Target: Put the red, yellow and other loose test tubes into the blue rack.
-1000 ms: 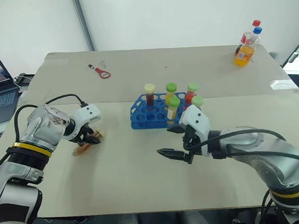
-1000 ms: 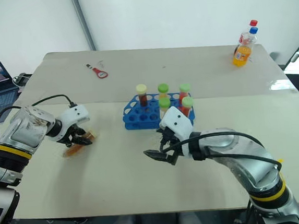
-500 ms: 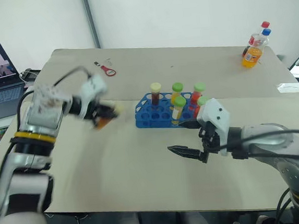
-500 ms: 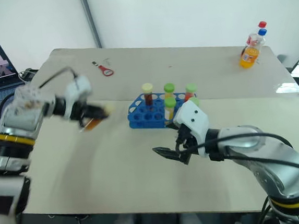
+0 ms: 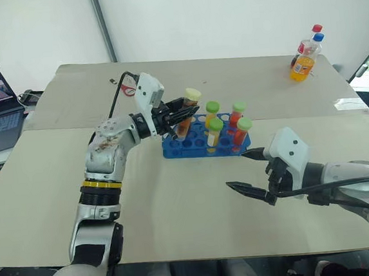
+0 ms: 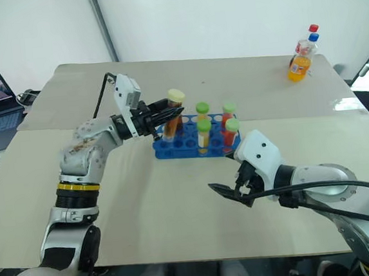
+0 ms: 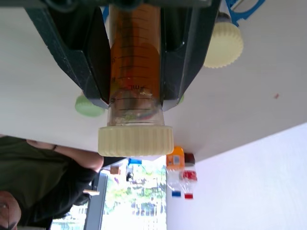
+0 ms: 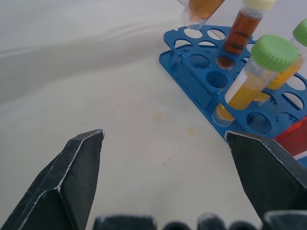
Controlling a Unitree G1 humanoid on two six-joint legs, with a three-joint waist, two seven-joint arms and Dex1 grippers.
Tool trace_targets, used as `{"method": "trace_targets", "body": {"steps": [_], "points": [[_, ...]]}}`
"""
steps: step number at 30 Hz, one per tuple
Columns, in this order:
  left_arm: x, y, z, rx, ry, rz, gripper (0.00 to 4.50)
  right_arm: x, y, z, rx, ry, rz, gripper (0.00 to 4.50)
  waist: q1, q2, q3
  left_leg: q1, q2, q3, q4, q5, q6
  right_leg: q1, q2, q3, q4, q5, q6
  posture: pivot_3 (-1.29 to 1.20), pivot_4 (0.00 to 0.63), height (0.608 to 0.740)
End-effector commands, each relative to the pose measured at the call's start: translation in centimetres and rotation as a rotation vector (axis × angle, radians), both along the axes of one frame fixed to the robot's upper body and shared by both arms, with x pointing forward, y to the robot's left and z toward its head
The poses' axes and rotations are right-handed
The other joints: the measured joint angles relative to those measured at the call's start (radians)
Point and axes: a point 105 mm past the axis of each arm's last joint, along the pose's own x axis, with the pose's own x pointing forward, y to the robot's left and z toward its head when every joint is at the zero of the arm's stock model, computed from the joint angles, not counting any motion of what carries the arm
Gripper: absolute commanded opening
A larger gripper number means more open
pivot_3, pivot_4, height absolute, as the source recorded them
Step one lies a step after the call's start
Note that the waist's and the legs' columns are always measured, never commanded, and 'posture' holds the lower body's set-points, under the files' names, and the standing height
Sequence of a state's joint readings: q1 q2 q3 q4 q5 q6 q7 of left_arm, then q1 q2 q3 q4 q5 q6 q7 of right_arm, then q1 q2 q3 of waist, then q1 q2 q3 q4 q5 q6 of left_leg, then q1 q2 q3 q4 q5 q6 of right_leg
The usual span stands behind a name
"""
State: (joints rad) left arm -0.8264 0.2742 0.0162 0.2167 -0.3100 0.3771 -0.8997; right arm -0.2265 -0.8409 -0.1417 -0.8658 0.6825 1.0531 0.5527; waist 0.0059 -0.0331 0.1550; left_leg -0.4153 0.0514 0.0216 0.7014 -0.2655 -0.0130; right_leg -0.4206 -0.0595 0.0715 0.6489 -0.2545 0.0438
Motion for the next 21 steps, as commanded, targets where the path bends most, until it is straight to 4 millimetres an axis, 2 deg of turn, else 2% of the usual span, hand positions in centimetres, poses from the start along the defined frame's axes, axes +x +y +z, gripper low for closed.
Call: {"method": "trace_targets", "body": {"steps": [1,4,13,21], "points": [[0.4,-0.6,-0.7,0.0,-0.042,0.007,0.87,-0.4,-0.5,0.6,-0.012,-0.044,-0.038,4.5,0.005,0.0,0.0,0.0,0.0,0.0,0.0,0.0,0.0,0.0,0.0,0.0,0.0,0.0,0.0,0.0,0.15,0.74],[0.8,-1.1,-2.0,-0.003,-0.041,0.022,0.87,-0.7,-0.8,0.2,-0.014,-0.027,-0.062,4.5,0.009,0.0,0.0,0.0,-0.001,-0.002,0.0,0.0,0.0,0.001,0.0,0.0,-0.001,0.0,0.0,0.0,0.15,0.74],[1.6,-2.5,-3.8,-0.002,-0.048,0.013,0.87,-1.2,-1.3,-0.5,0.001,0.008,-0.116,4.5,0.007,0.0,0.0,-0.001,-0.002,-0.005,0.0,0.001,0.001,0.001,0.0,0.0,-0.001,0.0,0.0,0.0,0.15,0.74],[2.4,-2.6,-5.0,0.002,-0.049,0.063,0.87,-1.4,-1.4,-0.7,0.006,0.015,-0.143,4.5,0.006,0.0,0.0,-0.001,-0.003,-0.007,0.0,0.001,0.001,0.002,0.0,-0.001,-0.001,0.0,0.0,0.0,0.15,0.74]]}}
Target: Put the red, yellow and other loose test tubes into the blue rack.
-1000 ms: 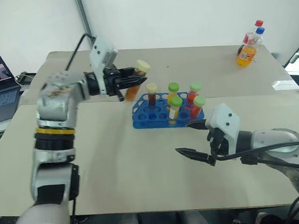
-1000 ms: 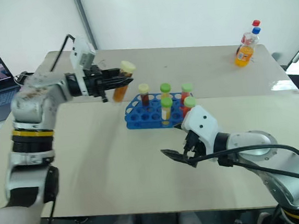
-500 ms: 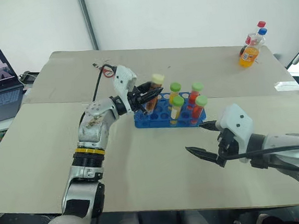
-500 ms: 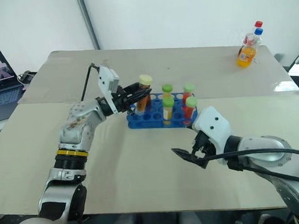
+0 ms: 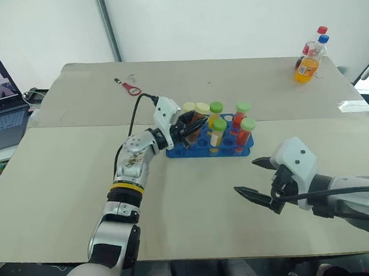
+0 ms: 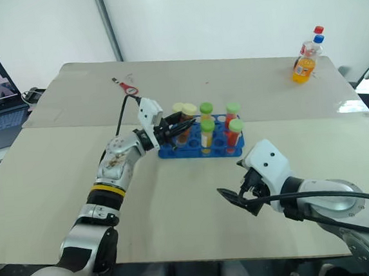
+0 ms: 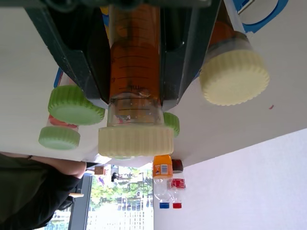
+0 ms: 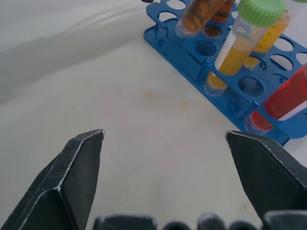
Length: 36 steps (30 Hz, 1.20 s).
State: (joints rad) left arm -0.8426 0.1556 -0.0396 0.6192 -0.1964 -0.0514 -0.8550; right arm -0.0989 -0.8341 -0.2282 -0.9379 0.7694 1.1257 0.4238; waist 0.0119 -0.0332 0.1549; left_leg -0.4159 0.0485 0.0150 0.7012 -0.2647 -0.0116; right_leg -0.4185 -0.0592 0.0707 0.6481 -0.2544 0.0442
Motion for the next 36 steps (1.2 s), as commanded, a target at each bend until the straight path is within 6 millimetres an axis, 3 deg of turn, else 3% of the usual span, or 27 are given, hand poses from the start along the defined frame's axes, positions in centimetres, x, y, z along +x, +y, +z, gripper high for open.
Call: {"method": "trace_targets", "body": {"steps": [1,7,16,23,24,36], "points": [[0.2,-0.5,0.2,-0.007,-0.017,0.01,0.87,-0.2,-0.1,0.8,-0.003,-0.047,-0.021,4.5,0.001,0.0,0.0,0.0,0.0,0.0,0.0,0.0,0.0,0.0,0.0,0.0,0.0,0.0,0.0,0.0,0.15,0.74],[0.0,-0.4,-0.1,-0.028,-0.038,0.049,0.87,0.3,-0.1,1.2,0.019,-0.078,-0.058,4.5,0.002,0.0,0.0,0.0,-0.002,-0.004,0.0,0.002,0.002,0.003,0.0,0.0,0.0,0.0,0.0,0.0,0.15,0.74],[-1.3,0.7,-2.6,-0.024,-0.051,0.134,0.87,1.7,-0.4,2.9,0.085,-0.159,-0.121,4.5,-0.002,0.0,0.0,0.009,-0.002,-0.005,-0.003,0.002,0.003,0.012,0.0,0.0,-0.002,0.0,0.001,0.0,0.15,0.74],[-1.7,1.6,-2.8,0.0,-0.067,0.139,4.21,2.1,-0.3,3.5,0.097,-0.163,-0.109,4.5,-0.002,0.0,0.0,0.01,-0.002,-0.005,-0.005,0.002,0.003,0.013,0.0,-0.001,-0.003,0.0,0.001,0.0,0.15,0.74],[-1.8,1.8,-2.8,0.01,-0.072,0.143,4.44,2.2,-0.3,3.6,0.096,-0.163,-0.109,4.5,-0.002,0.0,0.0,0.01,-0.002,-0.005,-0.005,0.002,0.003,0.013,0.0,-0.001,-0.003,0.0,0.001,0.0,0.15,0.74],[-5.5,10.8,-0.2,0.383,-0.096,0.211,4.44,3.2,-3.4,5.1,-0.016,-0.244,0.022,4.5,-0.011,0.001,0.0,0.01,-0.001,-0.005,-0.007,0.002,0.002,0.013,0.0,-0.001,-0.005,-0.001,0.001,0.0,0.15,0.74]]}}
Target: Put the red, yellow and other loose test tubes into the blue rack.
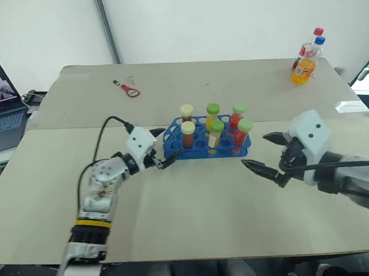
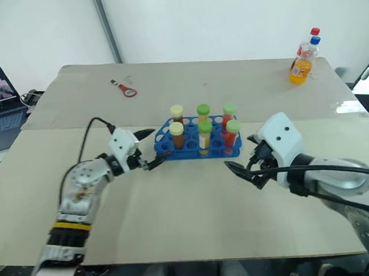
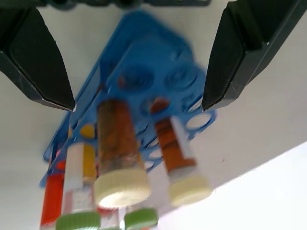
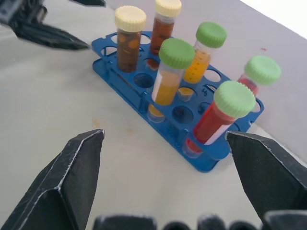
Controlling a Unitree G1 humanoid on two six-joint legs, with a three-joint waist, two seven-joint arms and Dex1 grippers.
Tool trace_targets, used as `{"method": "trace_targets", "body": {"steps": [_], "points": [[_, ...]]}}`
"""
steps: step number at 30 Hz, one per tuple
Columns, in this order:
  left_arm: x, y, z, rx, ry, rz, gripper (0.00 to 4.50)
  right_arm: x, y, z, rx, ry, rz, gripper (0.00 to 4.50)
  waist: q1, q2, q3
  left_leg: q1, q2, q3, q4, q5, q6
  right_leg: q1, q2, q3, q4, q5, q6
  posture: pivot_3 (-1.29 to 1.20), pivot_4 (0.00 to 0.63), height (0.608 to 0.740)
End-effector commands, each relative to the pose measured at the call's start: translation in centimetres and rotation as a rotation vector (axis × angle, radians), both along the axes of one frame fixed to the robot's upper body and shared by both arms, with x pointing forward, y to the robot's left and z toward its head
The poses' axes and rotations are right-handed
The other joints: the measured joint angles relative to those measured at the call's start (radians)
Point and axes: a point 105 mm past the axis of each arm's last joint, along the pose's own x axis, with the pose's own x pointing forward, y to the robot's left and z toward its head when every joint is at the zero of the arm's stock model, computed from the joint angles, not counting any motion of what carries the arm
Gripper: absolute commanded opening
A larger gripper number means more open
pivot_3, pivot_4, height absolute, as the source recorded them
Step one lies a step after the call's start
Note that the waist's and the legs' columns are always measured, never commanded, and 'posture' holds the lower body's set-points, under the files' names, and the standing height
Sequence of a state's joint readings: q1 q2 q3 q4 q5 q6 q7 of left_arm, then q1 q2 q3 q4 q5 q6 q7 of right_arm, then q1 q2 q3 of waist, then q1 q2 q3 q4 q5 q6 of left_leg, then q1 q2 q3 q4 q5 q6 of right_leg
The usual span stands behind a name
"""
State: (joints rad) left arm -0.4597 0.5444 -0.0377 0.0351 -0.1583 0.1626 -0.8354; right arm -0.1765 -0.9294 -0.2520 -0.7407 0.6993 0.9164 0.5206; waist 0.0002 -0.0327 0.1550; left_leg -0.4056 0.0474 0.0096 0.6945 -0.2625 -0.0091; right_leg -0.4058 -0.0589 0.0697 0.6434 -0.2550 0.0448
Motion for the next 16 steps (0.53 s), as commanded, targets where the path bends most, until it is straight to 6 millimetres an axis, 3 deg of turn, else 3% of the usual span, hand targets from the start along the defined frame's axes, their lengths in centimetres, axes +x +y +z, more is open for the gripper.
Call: {"method": "trace_targets", "body": {"steps": [1,6,9,16], "points": [[-1.1,1.5,2.1,0.071,-0.038,0.015,4.44,-0.2,-1.0,2.1,-0.026,-0.1,0.087,4.5,0.003,0.0,0.0,0.0,0.0,0.0,0.0,0.0,0.0,0.0,0.0,0.0,0.0,0.0,0.0,0.0,0.15,0.74],[-3.8,4.1,3.7,0.11,0.009,0.007,4.44,-0.8,-3.2,2.2,-0.107,-0.031,0.201,4.5,0.0,0.001,0.001,0.0,0.001,0.001,-0.001,0.0,0.0,0.0,0.0,0.0,-0.002,0.0,0.0,0.0,0.15,0.74],[-4.7,4.9,3.5,0.118,0.06,0.01,4.44,-0.7,-4.2,2.6,-0.11,-0.017,0.207,4.5,0.002,0.001,0.001,0.0,0.001,0.001,-0.001,0.0,0.0,0.0,0.0,0.0,-0.002,0.0,0.0,0.0,0.15,0.74],[-5.3,5.3,2.3,0.134,0.102,0.024,4.44,-0.1,-4.0,2.9,-0.111,-0.028,0.215,4.5,0.001,0.001,0.001,0.001,0.002,0.002,-0.001,0.0,0.0,0.0,0.0,0.0,-0.001,-0.001,0.0,0.0,0.15,0.74]]}}
